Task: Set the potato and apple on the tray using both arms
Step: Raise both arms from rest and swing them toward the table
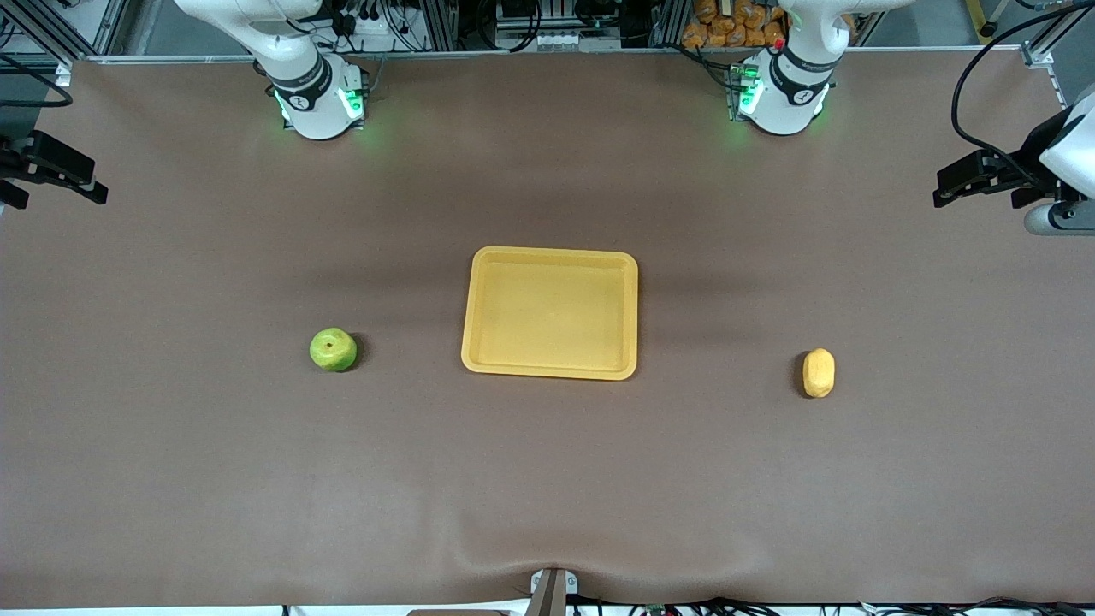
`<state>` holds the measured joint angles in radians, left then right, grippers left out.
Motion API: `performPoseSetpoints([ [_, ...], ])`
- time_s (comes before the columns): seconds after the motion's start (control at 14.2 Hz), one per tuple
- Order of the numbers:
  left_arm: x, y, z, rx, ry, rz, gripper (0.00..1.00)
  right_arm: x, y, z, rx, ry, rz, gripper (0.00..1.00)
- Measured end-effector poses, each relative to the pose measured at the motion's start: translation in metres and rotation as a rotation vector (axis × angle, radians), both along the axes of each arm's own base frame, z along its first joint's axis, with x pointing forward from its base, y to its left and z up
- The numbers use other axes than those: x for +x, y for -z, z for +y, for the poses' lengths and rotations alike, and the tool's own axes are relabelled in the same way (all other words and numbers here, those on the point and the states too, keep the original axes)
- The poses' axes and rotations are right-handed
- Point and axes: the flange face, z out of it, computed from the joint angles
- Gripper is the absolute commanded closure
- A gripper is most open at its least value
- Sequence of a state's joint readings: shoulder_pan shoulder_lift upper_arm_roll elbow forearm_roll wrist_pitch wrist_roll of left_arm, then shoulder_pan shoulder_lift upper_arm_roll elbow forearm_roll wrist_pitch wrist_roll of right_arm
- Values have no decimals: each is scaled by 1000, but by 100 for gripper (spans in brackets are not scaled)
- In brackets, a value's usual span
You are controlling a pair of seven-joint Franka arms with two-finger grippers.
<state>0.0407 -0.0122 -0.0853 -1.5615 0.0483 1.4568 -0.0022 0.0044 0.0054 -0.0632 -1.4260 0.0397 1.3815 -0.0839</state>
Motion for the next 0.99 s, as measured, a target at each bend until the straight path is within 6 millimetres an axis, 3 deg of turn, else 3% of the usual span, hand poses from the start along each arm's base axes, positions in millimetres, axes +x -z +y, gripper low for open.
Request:
performPoseSetpoints([
  [0.56, 0, 1, -5, 0, 9, 4, 0, 0, 0, 0, 0, -1, 2, 0],
  [0.78, 8, 24, -6, -1, 15, 48, 0, 2, 4, -1, 0, 2, 10, 0],
  [0.99, 28, 55, -8, -6, 21, 71, 0, 10, 19, -4, 0, 7, 41, 0],
])
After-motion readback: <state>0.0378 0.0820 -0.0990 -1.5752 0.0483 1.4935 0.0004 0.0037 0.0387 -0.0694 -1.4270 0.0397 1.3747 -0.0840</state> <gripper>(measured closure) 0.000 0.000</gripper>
